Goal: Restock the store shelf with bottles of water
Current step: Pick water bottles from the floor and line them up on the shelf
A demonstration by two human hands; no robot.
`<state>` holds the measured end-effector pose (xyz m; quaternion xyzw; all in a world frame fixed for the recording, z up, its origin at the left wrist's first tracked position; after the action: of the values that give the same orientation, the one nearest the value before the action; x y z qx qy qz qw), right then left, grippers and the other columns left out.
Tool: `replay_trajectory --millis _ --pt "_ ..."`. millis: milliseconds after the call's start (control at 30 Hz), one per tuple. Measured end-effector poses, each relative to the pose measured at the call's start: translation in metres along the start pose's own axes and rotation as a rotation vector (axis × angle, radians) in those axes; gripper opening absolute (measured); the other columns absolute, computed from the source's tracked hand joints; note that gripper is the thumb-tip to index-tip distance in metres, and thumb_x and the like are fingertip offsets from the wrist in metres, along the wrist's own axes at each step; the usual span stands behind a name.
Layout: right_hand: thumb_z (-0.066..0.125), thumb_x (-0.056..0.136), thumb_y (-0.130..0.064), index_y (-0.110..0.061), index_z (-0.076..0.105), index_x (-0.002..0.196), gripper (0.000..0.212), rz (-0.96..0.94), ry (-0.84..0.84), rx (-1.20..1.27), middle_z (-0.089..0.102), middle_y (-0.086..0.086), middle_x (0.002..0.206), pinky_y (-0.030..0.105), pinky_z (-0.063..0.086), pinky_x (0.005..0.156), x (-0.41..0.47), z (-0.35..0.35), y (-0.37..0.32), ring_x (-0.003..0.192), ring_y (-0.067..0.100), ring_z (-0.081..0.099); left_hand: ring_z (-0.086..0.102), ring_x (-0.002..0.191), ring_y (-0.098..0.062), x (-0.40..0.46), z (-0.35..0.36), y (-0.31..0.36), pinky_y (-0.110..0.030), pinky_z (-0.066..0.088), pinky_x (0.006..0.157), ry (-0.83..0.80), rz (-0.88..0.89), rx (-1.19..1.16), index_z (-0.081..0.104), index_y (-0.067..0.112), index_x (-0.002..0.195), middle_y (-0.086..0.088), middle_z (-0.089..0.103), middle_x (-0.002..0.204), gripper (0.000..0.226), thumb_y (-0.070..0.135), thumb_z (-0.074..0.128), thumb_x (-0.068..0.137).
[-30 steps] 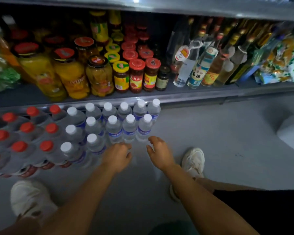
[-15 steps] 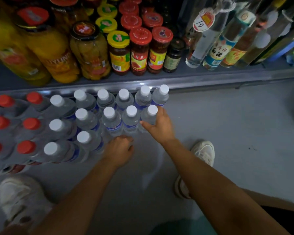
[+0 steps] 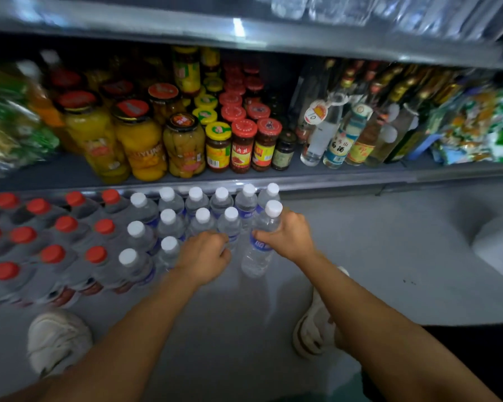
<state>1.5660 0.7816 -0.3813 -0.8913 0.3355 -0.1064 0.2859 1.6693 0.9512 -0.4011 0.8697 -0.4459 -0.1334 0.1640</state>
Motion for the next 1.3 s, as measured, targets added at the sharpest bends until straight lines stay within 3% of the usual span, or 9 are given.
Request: replay_trajectory --millis 100,300,433,567,667,800,933,1133,1300 --pt "0.080 0.065 -0.043 -0.012 0.057 0.105 0.054 -0.081 0.038 0.002 0.068 0.005 0.097 0.029 0.042 0.070 -0.006 -0.039 -0.041 0.096 0.027 0.062 0.060 0.090 -0.030 -0.010 -0.042 0.010 -0.035 0.047 0.068 0.075 0.039 0.028 0.062 0.012 0.088 -0.010 0.063 0.094 0.018 0.024 0.050 0.088" --pt "0.076 0.059 -0.046 -0.020 0.056 0.083 0.041 -0.270 0.090 0.081 0.065 -0.004 0.076 0.034 0.052 0.064 -0.012 -0.121 -0.136 0.074 0.015 0.063 0.060 0.099 -0.029 -0.032 -0.144 0.030 -0.035 0.048 0.069 0.298 0.090 0.151 0.065 0.019 0.102 -0.005 0.063 0.105 0.022 0.030 0.051 0.090" --pt "0.081 0.062 -0.035 -0.019 0.063 0.071 0.026 -0.421 0.148 0.082 0.064 -0.008 0.066 0.020 0.044 0.054 -0.008 -0.170 -0.204 0.061 -0.004 0.057 0.061 0.096 -0.028 -0.039 -0.214 0.038 -0.036 0.049 0.069 0.438 0.108 0.220 0.063 0.018 0.093 -0.004 0.064 0.103 0.021 0.033 0.049 0.090" --pt "0.080 0.066 -0.031 -0.021 0.059 0.072 0.024 -0.524 0.192 0.106 0.064 -0.008 0.069 0.024 0.044 0.058 0.004 -0.205 -0.268 0.063 0.003 0.057 0.059 0.106 -0.028 -0.042 -0.283 0.038 -0.037 0.052 0.080 0.551 0.094 0.255 0.065 0.021 0.106 -0.004 0.065 0.112 0.027 0.035 0.050 0.090" --pt "0.081 0.067 -0.031 -0.023 0.057 0.071 0.026 -0.576 0.206 0.118 0.059 -0.015 0.064 0.009 0.035 0.049 0.023 -0.222 -0.311 0.056 -0.010 0.053 0.059 0.102 -0.029 -0.034 -0.330 0.029 -0.038 0.050 0.076 0.605 0.068 0.279 0.066 0.019 0.102 -0.006 0.065 0.108 0.024 0.033 0.050 0.090" --pt "0.082 0.063 -0.039 -0.017 0.050 0.085 0.044 -0.639 0.280 0.099 0.052 -0.012 0.068 0.018 0.031 0.049 0.065 -0.234 -0.360 0.062 0.002 0.047 0.058 0.102 -0.028 -0.006 -0.384 0.007 -0.036 0.048 0.078 0.640 0.019 0.292 0.066 0.022 0.106 -0.002 0.063 0.110 0.025 0.034 0.050 0.091" --pt "0.082 0.066 -0.034 -0.017 0.045 0.105 0.056 -0.699 0.296 0.160 0.052 -0.011 0.069 0.016 0.033 0.049 0.116 -0.244 -0.398 0.059 0.002 0.047 0.058 0.104 -0.027 0.030 -0.425 -0.018 -0.035 0.049 0.078 0.675 0.017 0.329 0.065 0.024 0.113 -0.001 0.063 0.114 0.029 0.035 0.048 0.093" --pt "0.079 0.066 -0.028 -0.016 0.043 0.110 0.058 -0.792 0.296 0.101 0.064 0.003 0.086 0.041 0.053 0.070 0.194 -0.224 -0.447 0.078 0.021 0.063 0.058 0.104 -0.026 0.077 -0.444 -0.060 -0.035 0.049 0.077 0.642 -0.030 0.339 0.064 0.024 0.115 0.000 0.062 0.115 0.030 0.035 0.048 0.093" --pt "0.078 0.062 -0.035 -0.020 0.039 0.115 0.067 -0.777 0.296 0.069 0.066 0.006 0.095 0.045 0.055 0.076 0.265 -0.189 -0.481 0.085 0.027 0.066 0.058 0.103 -0.025 0.107 -0.447 -0.097 -0.037 0.051 0.081 0.590 -0.062 0.344 0.064 0.021 0.112 0.000 0.062 0.114 0.029 0.036 0.047 0.093"
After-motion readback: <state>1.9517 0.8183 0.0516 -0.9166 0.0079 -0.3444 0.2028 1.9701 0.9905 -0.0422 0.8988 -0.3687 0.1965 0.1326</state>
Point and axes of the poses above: each hand's wrist, its own x-axis towards the middle knuckle, its own z-axis out of the palm, y = z × x, the point moved 1 cm from there along x, towards the middle knuckle
